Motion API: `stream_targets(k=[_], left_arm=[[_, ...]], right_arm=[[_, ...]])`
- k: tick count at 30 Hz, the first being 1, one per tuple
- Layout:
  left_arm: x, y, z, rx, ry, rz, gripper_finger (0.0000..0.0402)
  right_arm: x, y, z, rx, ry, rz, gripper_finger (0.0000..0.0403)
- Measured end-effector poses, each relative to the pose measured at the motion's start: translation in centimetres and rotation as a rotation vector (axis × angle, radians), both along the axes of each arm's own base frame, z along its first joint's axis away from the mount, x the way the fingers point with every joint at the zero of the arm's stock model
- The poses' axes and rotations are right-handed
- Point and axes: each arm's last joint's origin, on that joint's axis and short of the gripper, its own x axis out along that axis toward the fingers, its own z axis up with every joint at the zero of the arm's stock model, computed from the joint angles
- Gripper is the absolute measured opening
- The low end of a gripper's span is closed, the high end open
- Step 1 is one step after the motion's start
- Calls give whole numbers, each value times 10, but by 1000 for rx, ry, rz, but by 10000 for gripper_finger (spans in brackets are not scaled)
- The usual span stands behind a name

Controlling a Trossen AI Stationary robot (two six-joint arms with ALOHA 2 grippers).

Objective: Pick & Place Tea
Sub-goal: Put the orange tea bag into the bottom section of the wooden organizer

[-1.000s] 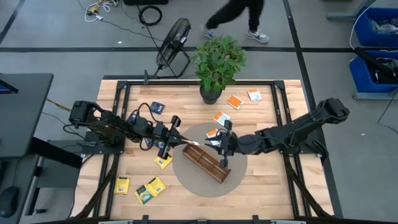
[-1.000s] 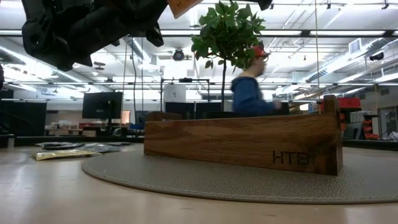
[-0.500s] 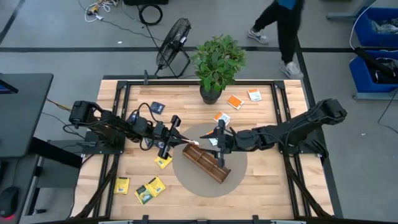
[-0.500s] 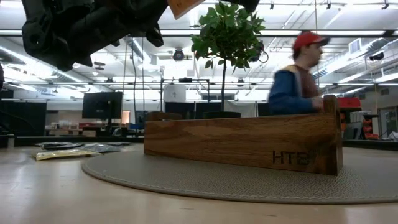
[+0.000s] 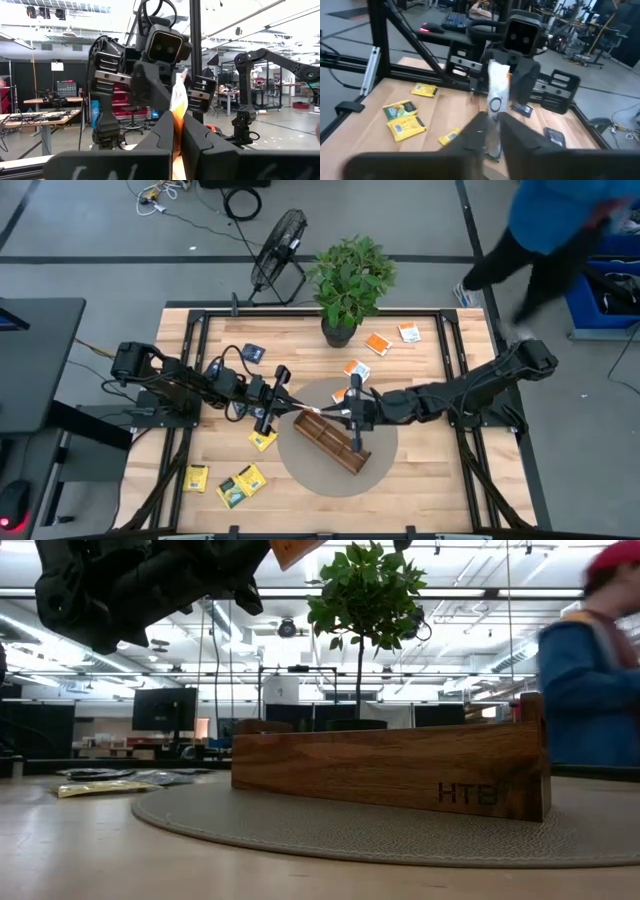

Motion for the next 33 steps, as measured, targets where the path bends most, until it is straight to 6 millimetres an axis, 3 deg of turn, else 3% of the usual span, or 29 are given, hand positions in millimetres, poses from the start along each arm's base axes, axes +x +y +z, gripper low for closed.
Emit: stream_targets(k=[2, 6, 16, 23, 33], left_arm=[[0, 0, 0, 0, 0, 0, 11], [0, 0, -1, 0, 9, 1, 15], [2, 0, -7, 7, 74, 2, 125], [-3, 4, -14, 41, 202, 24, 174], [-19, 22, -6, 58, 420, 101, 183]], right_arm=[[0, 0, 0, -10, 1, 9, 10], [0, 0, -1, 26, 15, -1, 6], [-28, -6, 17, 177, 76, -57, 2], [-47, -11, 21, 412, 338, -171, 1], [-55, -9, 29, 652, 557, -189, 0]])
